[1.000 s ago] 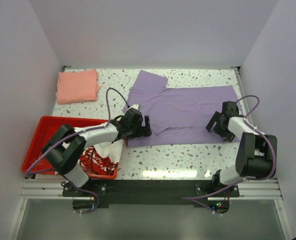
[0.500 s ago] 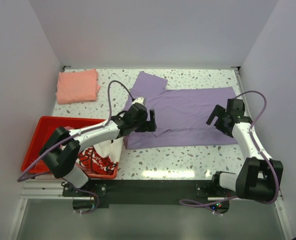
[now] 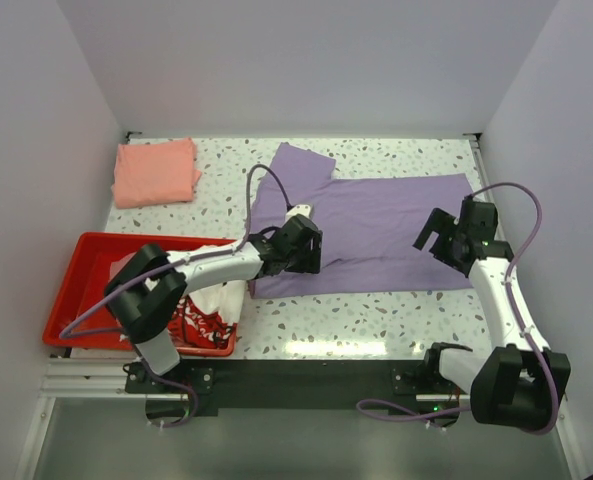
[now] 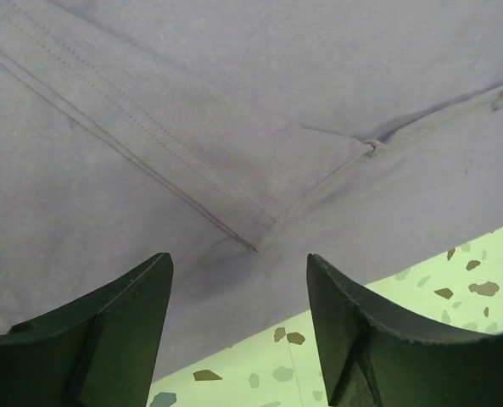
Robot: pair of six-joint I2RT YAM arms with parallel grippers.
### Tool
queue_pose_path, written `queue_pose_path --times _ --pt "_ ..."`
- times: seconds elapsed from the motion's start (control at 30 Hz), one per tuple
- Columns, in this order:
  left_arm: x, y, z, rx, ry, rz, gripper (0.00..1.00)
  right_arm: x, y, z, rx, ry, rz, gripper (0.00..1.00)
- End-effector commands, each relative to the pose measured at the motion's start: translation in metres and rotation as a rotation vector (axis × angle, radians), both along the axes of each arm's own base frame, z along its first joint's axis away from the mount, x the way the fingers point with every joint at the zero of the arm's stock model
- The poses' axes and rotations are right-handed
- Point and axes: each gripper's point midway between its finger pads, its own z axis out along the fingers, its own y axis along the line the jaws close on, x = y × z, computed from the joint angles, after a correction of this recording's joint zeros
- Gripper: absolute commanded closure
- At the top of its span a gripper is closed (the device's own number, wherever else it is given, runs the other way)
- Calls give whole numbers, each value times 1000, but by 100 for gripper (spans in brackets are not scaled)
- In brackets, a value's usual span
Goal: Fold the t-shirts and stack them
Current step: Fold the tshirt
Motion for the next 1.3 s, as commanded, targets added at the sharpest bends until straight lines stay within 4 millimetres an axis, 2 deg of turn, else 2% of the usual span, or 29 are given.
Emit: queue_pose_path --times 0.0,0.33,0.53,0.9,1.27 --pt "8 -8 1 21 -14 6 34 -1 7 2 22 -13 33 1" --pt "10 -23 -14 43 22 -22 53 0 14 -13 57 15 52 1" --pt "10 -24 -21 55 33 -24 55 0 14 -15 61 22 52 1" --pt "10 -26 -28 85 52 -38 67 0 16 -15 68 20 60 1" --pt "7 -30 -34 109 61 -70 91 -1 14 -14 56 18 57 1"
